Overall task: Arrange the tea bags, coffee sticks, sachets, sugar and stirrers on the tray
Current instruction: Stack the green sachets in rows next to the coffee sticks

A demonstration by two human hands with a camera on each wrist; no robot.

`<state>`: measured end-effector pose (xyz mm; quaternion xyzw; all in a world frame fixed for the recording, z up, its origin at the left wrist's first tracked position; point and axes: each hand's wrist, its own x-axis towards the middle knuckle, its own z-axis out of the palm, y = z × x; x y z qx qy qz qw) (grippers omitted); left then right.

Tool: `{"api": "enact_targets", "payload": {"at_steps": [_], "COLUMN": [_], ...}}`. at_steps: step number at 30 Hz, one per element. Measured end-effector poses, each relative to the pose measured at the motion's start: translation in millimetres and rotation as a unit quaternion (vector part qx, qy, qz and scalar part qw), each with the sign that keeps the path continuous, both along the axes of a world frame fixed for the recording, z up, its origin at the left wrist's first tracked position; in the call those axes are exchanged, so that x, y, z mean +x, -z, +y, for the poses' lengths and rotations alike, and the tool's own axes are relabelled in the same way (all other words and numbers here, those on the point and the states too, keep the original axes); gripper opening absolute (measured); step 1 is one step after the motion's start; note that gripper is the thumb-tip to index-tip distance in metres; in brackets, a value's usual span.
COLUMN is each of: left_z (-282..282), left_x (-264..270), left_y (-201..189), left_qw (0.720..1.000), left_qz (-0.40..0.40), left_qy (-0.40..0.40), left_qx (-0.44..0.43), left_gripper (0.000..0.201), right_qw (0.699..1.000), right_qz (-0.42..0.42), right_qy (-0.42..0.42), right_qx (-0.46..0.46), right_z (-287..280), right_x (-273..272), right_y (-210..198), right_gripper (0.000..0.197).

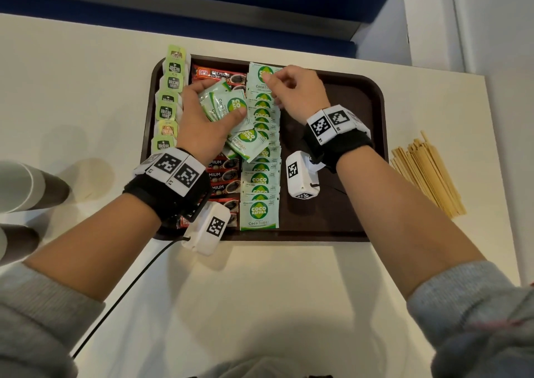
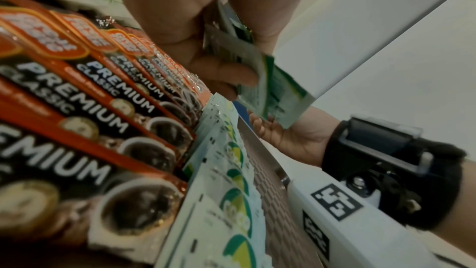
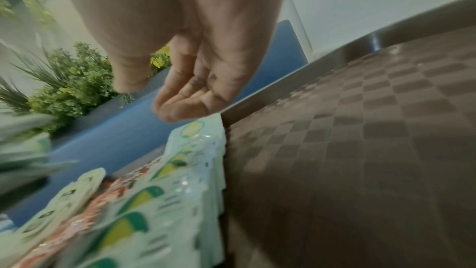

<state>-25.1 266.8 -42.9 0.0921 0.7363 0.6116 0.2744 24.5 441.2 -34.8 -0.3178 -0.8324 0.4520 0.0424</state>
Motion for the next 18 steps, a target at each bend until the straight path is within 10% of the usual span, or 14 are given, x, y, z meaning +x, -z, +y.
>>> {"api": "enact_targets", "payload": {"at_steps": [10,18], "left_z": [0.6,0.0], "left_x": [12.2,14.0], "left_y": [-9.8,-7.9], "left_qw": [0.998,0.998], "left_qz": [0.053,0.040], "left_qy": [0.015,0.042], "left_qx": [0.010,0.036], "left_gripper": [0.081,0.068], "right_qw": [0.983,0.991], "right_qz": [0.033,0.045], "right_qy": [-0.047,-0.030], "right_qx": [-0.177,-0.124], "right_z": [-27.6,-28.7], "right_x": [18.9,18.0], "right_y": [-17.5,-19.8], "right_gripper": [0.021,0.036]}}
